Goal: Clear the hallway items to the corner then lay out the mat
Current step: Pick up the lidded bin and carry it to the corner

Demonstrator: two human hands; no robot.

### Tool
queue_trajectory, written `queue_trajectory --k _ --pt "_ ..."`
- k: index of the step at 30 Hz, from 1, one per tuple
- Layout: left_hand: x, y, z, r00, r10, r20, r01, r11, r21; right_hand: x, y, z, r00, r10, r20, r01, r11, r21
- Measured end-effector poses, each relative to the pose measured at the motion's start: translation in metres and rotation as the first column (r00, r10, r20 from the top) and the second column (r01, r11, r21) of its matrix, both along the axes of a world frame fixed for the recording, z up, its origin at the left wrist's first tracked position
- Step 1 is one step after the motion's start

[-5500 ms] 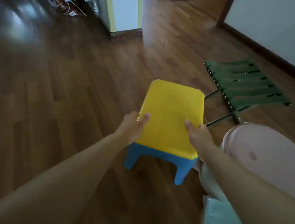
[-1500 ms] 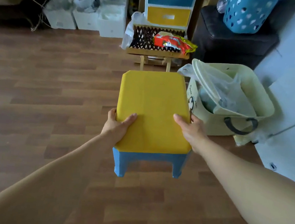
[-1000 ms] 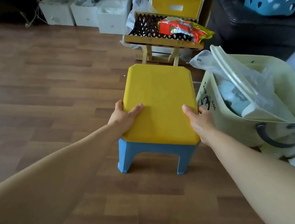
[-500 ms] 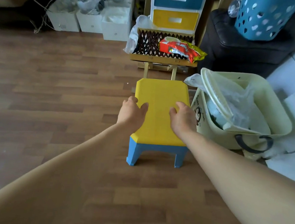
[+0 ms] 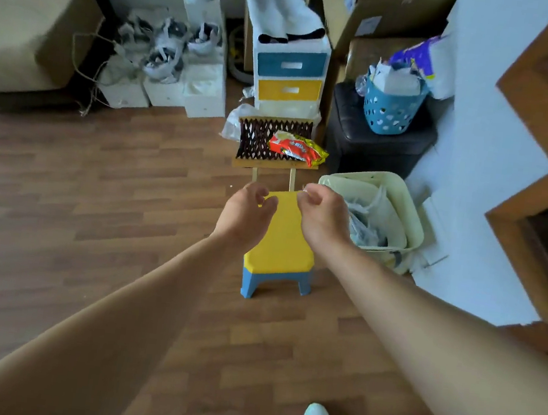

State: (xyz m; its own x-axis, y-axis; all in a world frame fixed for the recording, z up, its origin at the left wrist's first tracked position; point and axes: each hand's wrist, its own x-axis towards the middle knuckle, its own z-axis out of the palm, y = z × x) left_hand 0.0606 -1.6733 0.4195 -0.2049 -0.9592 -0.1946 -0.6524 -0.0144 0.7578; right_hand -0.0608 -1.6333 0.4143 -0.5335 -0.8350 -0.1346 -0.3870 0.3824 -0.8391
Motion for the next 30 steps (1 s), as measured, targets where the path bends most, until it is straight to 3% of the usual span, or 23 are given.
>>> queue_trajectory --k 7,14,22,30 --pt "0.011 0.039 0.134 0.979 -0.203 -0.009 0.199 0.969 -0.144 0.019 0.061 0.14 0.983 -0.179 0.04 0.183 0.972 -0.146" --pt "-0.002 0.105 0.217 0.874 -0.481 -0.069 0.449 0.854 -0.264 0.022 0.16 0.224 0.894 -0.439 0.09 0.446 0.852 -0.273" --pt "-0.066 0.24 0.257 0.583 -0.807 -0.098 0.758 0.583 -0.293 0.011 0.322 0.261 0.674 -0.727 0.131 0.721 0.61 -0.327" --pt "-0.119 0.45 0.269 0.116 -0.988 -0.103 0.938 0.143 -0.316 0.017 0.53 0.275 0.316 -0.944 0.098 0.912 0.274 -0.306"
